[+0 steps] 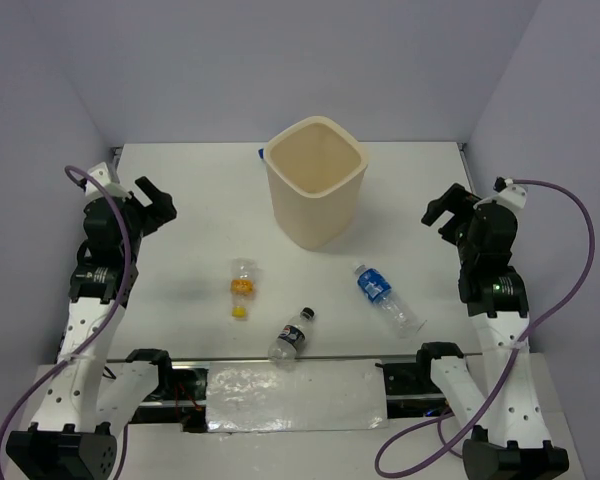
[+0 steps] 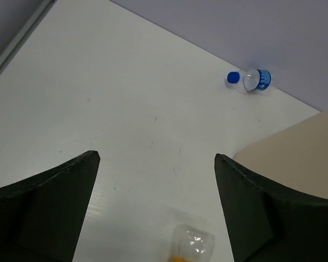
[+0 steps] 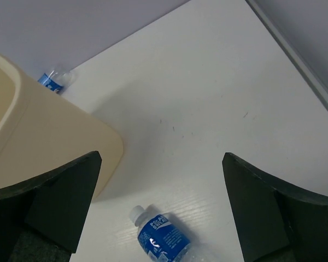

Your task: Put the plastic bottles in the bin

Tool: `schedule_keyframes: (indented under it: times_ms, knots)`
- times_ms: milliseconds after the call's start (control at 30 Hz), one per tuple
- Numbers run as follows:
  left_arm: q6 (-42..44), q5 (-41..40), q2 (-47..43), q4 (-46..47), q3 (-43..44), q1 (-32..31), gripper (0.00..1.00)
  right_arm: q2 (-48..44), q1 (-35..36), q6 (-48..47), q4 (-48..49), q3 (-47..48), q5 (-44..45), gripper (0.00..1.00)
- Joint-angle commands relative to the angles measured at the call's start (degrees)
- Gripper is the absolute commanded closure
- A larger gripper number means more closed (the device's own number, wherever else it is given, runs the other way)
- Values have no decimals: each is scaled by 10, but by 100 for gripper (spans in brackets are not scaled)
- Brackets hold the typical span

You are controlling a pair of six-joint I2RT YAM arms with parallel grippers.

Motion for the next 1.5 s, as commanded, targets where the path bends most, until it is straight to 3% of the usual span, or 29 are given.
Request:
schedule_keyframes:
  times_ms: [0, 300, 367, 400, 500, 633, 700, 800, 1367, 1400, 1467]
  knots:
    - [15, 19, 4, 13, -1, 2, 1, -13, 3, -9, 1, 12, -24, 0]
    - [21, 47, 14, 46, -28, 2, 1, 69, 12, -88, -62, -4, -249, 0]
    - [22, 50, 22, 46, -28, 2, 1, 81, 44, -91, -67, -23, -224, 0]
    - [23, 55, 24, 45, -31, 2, 1, 85, 88, -90, -75, -29, -161, 0]
    - [32, 68, 31, 52, -41, 2, 1, 116, 161, -95, -104, -45, -77, 0]
    - [40, 98, 35, 65, -51, 2, 1, 168, 193, -103, -100, -47, -80, 0]
    - [48, 117, 40, 67, -54, 2, 1, 205, 214, -97, -111, -40, -38, 0]
    - [51, 104, 45, 65, -56, 2, 1, 251, 245, -99, -122, -29, -26, 0]
    - [43, 30, 59, 50, -56, 2, 1, 441, 271, -112, -135, -12, -48, 0]
    - [42, 30, 59, 50, -56, 2, 1, 442, 270, -111, -135, -12, -46, 1]
    - [42, 30, 57, 50, -56, 2, 1, 435, 271, -111, -134, -13, -50, 17]
